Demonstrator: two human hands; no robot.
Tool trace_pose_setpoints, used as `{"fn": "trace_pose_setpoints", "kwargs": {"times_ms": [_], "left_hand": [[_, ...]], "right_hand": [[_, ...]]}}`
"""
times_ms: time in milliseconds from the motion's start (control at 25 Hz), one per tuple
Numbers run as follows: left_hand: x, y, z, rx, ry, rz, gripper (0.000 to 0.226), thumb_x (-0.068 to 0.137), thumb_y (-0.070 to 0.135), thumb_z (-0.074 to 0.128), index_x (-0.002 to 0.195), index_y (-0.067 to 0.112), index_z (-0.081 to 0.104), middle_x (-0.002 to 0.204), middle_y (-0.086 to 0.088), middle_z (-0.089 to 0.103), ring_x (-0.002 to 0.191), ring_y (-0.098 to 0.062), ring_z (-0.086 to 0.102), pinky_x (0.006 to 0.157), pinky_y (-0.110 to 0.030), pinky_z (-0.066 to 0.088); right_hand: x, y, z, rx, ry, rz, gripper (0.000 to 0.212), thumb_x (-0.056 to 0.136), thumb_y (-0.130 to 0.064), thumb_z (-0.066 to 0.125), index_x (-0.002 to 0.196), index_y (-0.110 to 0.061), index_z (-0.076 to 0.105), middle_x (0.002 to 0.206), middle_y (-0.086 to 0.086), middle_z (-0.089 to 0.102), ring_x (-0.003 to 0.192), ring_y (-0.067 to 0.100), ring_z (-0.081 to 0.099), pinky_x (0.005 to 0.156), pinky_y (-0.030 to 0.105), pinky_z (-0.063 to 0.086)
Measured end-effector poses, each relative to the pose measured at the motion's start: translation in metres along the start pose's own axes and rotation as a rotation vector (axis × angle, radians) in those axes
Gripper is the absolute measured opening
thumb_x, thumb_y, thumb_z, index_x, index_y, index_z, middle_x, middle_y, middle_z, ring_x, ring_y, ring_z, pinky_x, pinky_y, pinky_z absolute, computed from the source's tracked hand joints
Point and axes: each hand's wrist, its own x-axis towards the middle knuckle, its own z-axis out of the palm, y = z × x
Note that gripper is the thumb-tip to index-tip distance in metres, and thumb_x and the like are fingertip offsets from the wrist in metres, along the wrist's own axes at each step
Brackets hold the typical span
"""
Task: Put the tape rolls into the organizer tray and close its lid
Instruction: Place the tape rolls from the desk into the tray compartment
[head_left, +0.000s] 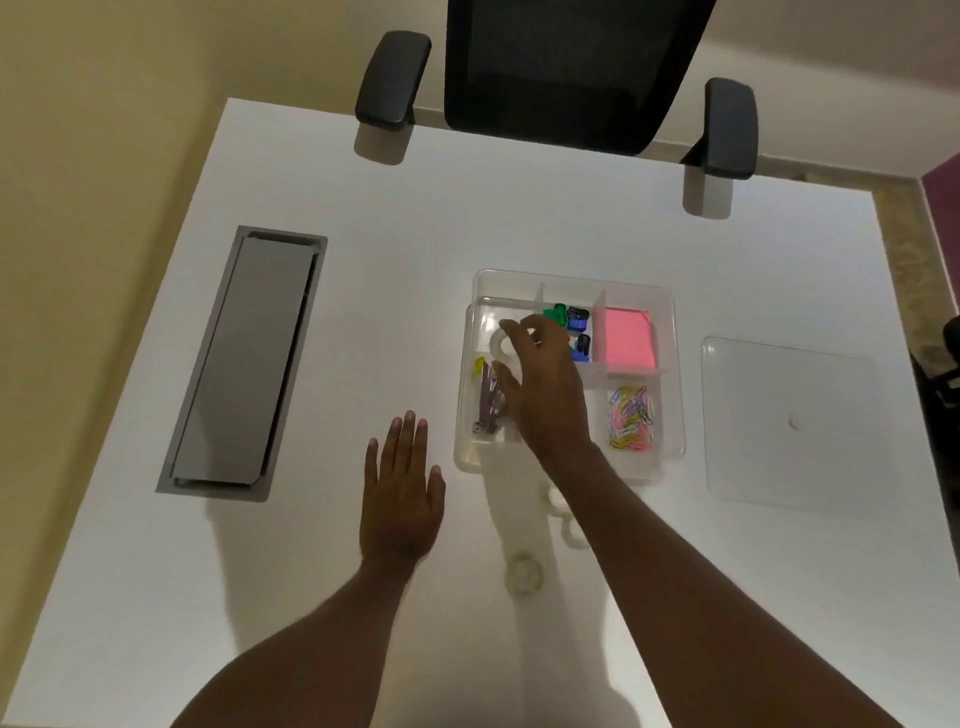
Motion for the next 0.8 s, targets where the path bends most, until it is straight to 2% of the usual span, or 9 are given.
{"fn": "trace_pose_setpoints", "kwargs": {"times_ms": [80,200,440,680,800], "left_hand": [[-0.001,-0.001,0.002,0.008,0.000,0.001,0.065,0.108,0.042,0.024,0.170,0.023,0.011,0.179,0.001,0.012,0.167,-0.016,0.006,0.134,-0.051,0.017],[0.000,-0.003,0.006,0.017,0.001,-0.005,0.066,0.108,0.044,0.022,0.170,0.025,0.007,0.179,0.003,0.007,0.167,-0.015,0.004,0.135,-0.050,0.014],[0.000,-0.005,0.011,0.016,0.009,-0.015,0.067,0.108,0.047,0.025,0.170,0.028,0.006,0.179,0.005,0.006,0.167,-0.015,0.005,0.135,-0.050,0.014],[0.000,-0.002,0.010,0.016,0.014,-0.027,0.066,0.108,0.050,0.021,0.168,0.032,0.000,0.179,0.005,0.006,0.167,-0.016,0.005,0.135,-0.052,0.015],[0.000,-0.002,0.009,0.021,0.018,-0.017,0.066,0.108,0.049,0.020,0.168,0.031,-0.001,0.179,0.005,0.007,0.167,-0.016,0.005,0.135,-0.051,0.014]], "right_hand": [[0.034,0.004,0.003,0.008,-0.046,0.037,0.049,0.090,-0.009,0.072,0.136,-0.014,0.057,0.137,0.010,0.053,0.128,0.024,0.050,0.098,0.032,0.053],[0.072,0.011,0.018,-0.045,-0.156,0.075,0.043,0.087,-0.004,0.071,0.129,-0.007,0.058,0.129,0.010,0.055,0.121,0.026,0.051,0.094,0.039,0.052],[0.104,0.018,0.045,-0.202,-0.357,0.076,0.038,0.090,-0.014,0.073,0.124,-0.005,0.059,0.123,0.012,0.058,0.117,0.027,0.056,0.091,0.039,0.054],[0.106,0.020,0.058,-0.260,-0.325,0.060,0.031,0.088,0.004,0.066,0.117,-0.005,0.058,0.120,0.012,0.056,0.112,0.026,0.055,0.080,0.036,0.052],[0.101,0.021,0.052,-0.256,-0.255,0.044,0.027,0.088,0.002,0.063,0.113,-0.007,0.059,0.115,0.011,0.058,0.106,0.026,0.056,0.079,0.036,0.050]]}}
